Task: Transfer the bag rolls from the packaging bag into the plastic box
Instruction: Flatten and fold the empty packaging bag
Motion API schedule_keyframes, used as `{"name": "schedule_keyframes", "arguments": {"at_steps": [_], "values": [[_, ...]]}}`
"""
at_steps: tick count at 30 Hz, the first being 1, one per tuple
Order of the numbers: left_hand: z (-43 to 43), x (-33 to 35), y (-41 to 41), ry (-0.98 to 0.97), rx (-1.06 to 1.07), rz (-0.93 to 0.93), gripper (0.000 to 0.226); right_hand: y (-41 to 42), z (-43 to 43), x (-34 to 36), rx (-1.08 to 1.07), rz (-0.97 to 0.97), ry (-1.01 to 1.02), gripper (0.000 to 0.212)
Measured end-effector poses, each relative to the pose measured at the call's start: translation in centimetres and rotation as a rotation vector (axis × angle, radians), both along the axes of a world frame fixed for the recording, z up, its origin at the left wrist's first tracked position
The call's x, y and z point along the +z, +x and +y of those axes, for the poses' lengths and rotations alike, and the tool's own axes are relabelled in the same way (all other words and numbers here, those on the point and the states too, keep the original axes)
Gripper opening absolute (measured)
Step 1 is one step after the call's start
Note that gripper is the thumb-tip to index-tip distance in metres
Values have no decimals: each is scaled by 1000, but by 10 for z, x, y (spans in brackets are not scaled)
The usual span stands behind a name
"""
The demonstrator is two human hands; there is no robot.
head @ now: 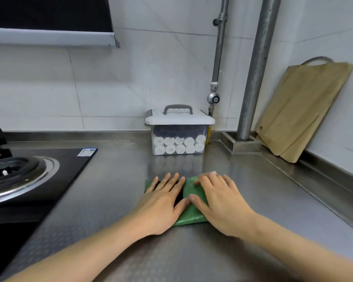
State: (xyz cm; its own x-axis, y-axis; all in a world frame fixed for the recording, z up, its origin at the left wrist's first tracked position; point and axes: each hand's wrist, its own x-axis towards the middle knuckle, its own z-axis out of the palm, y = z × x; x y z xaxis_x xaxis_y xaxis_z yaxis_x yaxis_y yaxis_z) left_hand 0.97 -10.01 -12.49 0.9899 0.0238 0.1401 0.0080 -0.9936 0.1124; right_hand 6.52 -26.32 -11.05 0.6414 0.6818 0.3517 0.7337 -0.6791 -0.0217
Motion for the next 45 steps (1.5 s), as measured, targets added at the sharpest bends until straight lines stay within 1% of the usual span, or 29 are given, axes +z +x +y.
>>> {"name": "schedule_keyframes", "arguments": {"at_steps": [2, 3, 7, 9, 12, 15, 22, 24, 27, 28, 29, 32, 33, 35, 36, 39, 41, 42, 45], "values": [[2, -2, 1, 1, -8, 8, 60, -2, 11, 3, -7, 74, -71, 103], [2, -2, 2, 3, -12, 8, 59, -1, 14, 3, 1, 109, -99, 106], [3, -2, 4, -19, -14, 20, 58, 5, 16, -3, 14, 226, -104, 105], [3, -2, 4, -24, -15, 34, 58, 6, 15, -6, 16, 247, -112, 105], [3, 0, 4, -19, -16, 57, 58, 6, 15, -7, 12, 234, -118, 102], [3, 0, 4, -8, -14, 72, 58, 7, 16, -9, 14, 195, -122, 103], [3, 2, 4, -1, -18, 91, 58, 5, 16, -8, -2, 215, -136, 98], [2, 1, 4, -7, -16, 85, 59, 7, 16, -10, 1, 204, -133, 103], [2, 1, 3, -18, -7, 54, 60, 9, 15, -13, 7, 208, -129, 119], [2, 1, 3, -22, -6, 47, 60, 9, 15, -13, 9, 217, -124, 121], [2, 1, 3, -33, -6, 41, 61, 8, 14, -12, 11, 230, -114, 120], [4, 7, 0, -128, -11, 22, 62, 6, 14, -10, 15, 292, -64, 104], [6, 10, -2, -192, 9, 3, 62, 5, 14, -10, 15, 301, -53, 102], [14, 16, -7, -305, 114, -56, 62, 4, 14, -10, 11, 317, -24, 100], [20, 19, -9, -313, 189, -78, 61, 4, 14, -10, 6, 326, -7, 99], [39, 25, -12, -156, 389, -36, 60, 3, 13, -10, 4, 342, 27, 98], [46, 27, -12, -108, 436, 7, 57, 3, 12, -10, 5, 336, 33, 98], [48, 28, -12, -131, 444, 16, 56, 4, 12, -10, 7, 331, 36, 99], [49, 28, -10, -321, 428, 62, 57, 3, 13, -10, 2, 332, 32, 98]]}}
